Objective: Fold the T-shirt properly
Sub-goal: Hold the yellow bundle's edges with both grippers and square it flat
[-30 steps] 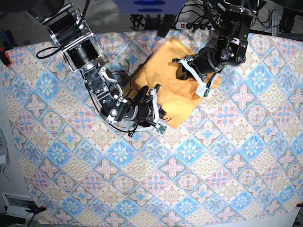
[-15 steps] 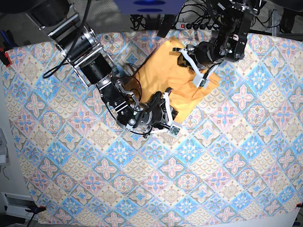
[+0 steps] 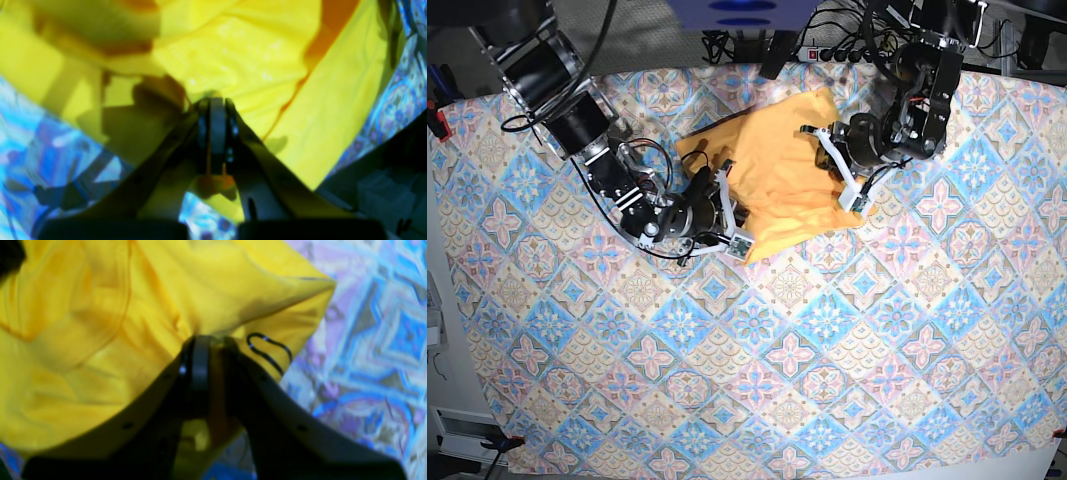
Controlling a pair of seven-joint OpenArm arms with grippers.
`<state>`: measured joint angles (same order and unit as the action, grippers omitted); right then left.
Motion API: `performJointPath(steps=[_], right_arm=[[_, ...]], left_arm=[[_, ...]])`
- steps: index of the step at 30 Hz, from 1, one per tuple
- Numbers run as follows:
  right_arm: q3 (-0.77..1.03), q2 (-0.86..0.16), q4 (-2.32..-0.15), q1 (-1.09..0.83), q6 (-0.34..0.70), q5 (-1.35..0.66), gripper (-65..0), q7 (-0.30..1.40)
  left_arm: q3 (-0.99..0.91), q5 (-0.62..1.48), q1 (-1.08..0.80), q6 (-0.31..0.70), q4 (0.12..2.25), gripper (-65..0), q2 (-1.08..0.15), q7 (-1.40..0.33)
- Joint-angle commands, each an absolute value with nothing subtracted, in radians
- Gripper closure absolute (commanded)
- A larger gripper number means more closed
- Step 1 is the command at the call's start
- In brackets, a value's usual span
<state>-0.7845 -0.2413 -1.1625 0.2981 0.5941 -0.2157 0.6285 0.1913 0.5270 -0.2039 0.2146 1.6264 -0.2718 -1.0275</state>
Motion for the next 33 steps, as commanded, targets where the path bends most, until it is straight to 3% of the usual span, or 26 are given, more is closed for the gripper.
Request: performJointPath(steps=[1,12,17,24,33], right_arm=[[-0.780,-0.266,-1.191,0.298,0.595,-0.205,-6.9,0.662],[-0.779,-0.414,-1.461,0.151,0.595,-0.205,-7.0,0.694],[-0.766,-0.438,-1.564,0.131,0.595,-0.203,-6.9,0.693],[-0.619,-0.426,-1.633,0.120,0.595,-0.208,-7.1,0.693],[-0.613,-0.337,-1.618,0.142,0.595,-0.206,-7.1,0.694]], left_arm=[[0.186,0.521,-0.177,0.216,1.620,-0.1,-0.280,-1.018],[0.262,0.424,0.030,0.214,1.501,0.0,-0.245,-0.924],[0.291,0.429,0.056,0.213,1.563,0.0,-0.245,-0.905],[0.229,0.432,-0.070,0.216,1.778,0.0,-0.251,-0.983],[0.197,0.432,-0.300,0.220,1.928,0.0,-0.251,-0.983]])
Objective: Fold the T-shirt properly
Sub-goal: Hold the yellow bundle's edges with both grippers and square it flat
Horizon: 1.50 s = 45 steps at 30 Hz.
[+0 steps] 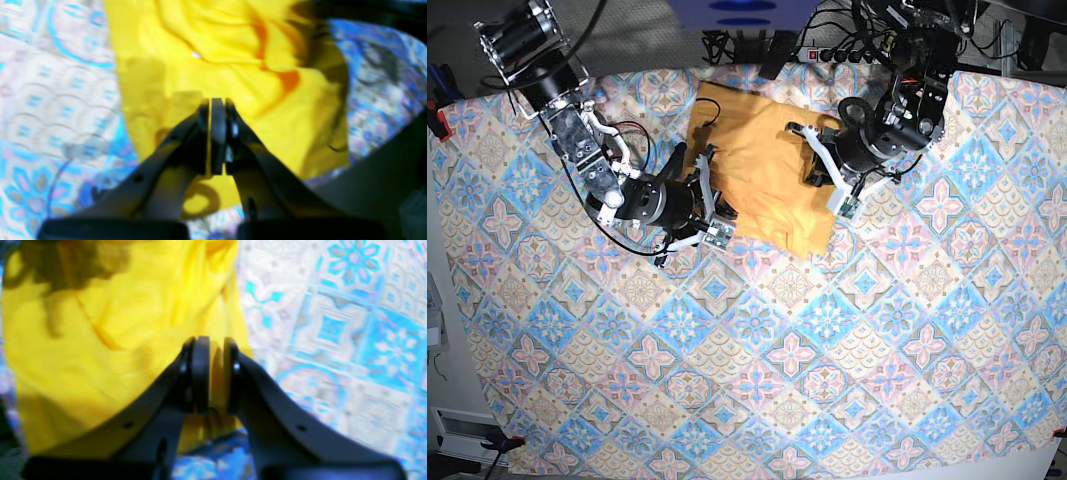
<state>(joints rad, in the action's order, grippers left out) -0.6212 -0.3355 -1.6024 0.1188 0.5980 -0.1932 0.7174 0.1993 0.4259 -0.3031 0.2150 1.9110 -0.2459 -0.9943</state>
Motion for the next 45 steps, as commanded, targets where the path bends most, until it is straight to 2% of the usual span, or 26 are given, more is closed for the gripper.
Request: performJointPath(steps=[1,11,21,26,34,45], right_arm=[[-0.613,-0.332,-1.618,0.143,0.595,-0.206,-7.1,0.694],[-0.616,-0.266,-1.557,0.143,0.598,-0.208,-7.2,0.694],[-0.616,-0.202,-1.297,0.239,0.598,-0.202,-7.2,0.659],[-0.615,-0.200,-1.196,0.292,0.598,-0.202,-7.2,0.618],[-0.615,-0.228,-1.171,0.292,0.598,-0.200,-7.2,0.616],[-0.615,-0.340,-1.182,0.277,0.598,-0.200,-7.2,0.616]], left_arm=[[0.199,0.432,-0.315,0.220,1.931,0.0,-0.251,-0.983],[0.272,0.429,-0.346,0.220,1.856,0.0,-0.246,-0.949],[0.297,0.420,-0.288,0.220,1.736,0.0,-0.252,-0.912],[0.298,0.418,-0.260,0.217,1.699,-0.1,-0.274,-0.903],[0.297,0.418,-0.223,0.217,1.610,-0.1,-0.315,-0.845],[0.300,0.337,-0.096,0.219,1.527,-0.1,-0.312,-0.845]])
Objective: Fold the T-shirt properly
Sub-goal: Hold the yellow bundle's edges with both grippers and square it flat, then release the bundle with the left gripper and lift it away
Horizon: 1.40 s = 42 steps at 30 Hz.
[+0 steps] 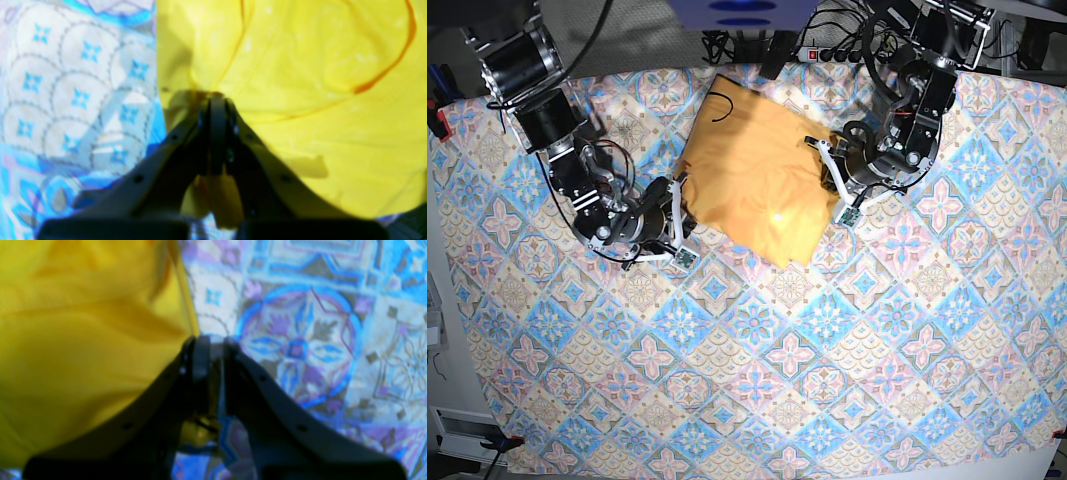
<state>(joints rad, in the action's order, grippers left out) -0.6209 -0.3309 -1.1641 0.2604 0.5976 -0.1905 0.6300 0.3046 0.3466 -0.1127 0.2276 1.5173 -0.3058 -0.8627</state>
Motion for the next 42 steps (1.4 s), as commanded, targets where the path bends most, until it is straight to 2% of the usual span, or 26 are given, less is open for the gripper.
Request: performJointPath(steps=[1,7,13,17,21,25,31,35,42], right_arm=[[-0.615,-0.349,-1.187,0.262,0.598,-0.200,-7.2,0.616],[-0.613,-0.398,-1.287,0.186,0.598,-0.200,-7.2,0.624],[-0.607,-0.446,-1.369,0.131,0.598,-0.200,-7.2,0.624],[-0.605,-0.476,-1.437,0.105,0.598,-0.202,-7.2,0.624],[-0.591,-0.487,-1.488,0.094,0.598,-0.205,-7.1,0.624],[-0.536,-0.484,-1.596,0.045,0.598,-0.206,-7.1,0.624],[-0.547,-0.478,-1.712,-0.008,0.598,-0.208,-7.1,0.670],[-0.613,-0.461,-1.768,-0.019,0.598,-0.208,-7.1,0.693],[-0.688,-0.430,-1.785,-0.018,0.598,-0.205,-7.1,0.708]], left_arm=[[0.300,0.335,-0.079,0.220,1.515,-0.1,-0.311,-0.843],[0.300,0.332,0.044,0.220,1.440,-0.1,-0.285,-0.842],[0.320,0.243,0.137,0.220,1.411,-0.1,-0.239,-0.842],[0.343,0.275,0.159,0.220,1.461,0.0,-0.239,-0.875],[0.340,0.329,0.084,0.217,1.638,0.0,-0.255,-0.980],[0.288,0.334,-0.054,0.216,1.764,0.0,-0.288,-0.993],[0.153,0.335,-0.294,0.219,1.905,0.0,-0.294,-0.990],[0.107,0.334,-0.355,0.220,1.908,0.0,-0.291,-0.990],[0.111,0.328,-0.308,0.220,1.753,-0.1,-0.274,-0.934]])
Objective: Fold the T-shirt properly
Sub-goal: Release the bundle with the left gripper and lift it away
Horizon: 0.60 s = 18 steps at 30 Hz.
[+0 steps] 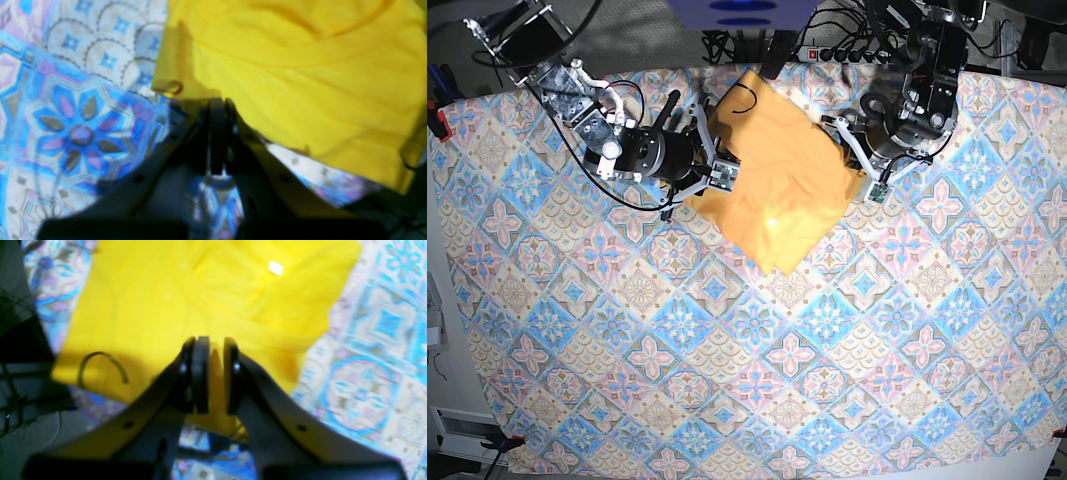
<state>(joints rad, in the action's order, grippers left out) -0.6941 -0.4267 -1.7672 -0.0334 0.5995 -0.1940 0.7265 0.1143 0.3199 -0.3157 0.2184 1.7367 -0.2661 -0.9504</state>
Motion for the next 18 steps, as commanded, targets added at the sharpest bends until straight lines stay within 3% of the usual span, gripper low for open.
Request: performJointPath(steps=[1,18], right_arm=[[-0.688,-0.430,-1.787,-0.018,0.598,-0.206,-7.1,0.708],[-0.680,-0.433,-1.821,-0.047,0.598,-0.206,-7.1,0.708]], left_arm=[[0.111,0.331,-0.294,0.220,1.716,-0.1,-0.274,-0.931],[0.283,0.321,-0.001,0.213,1.308,-0.2,-0.243,-0.740]])
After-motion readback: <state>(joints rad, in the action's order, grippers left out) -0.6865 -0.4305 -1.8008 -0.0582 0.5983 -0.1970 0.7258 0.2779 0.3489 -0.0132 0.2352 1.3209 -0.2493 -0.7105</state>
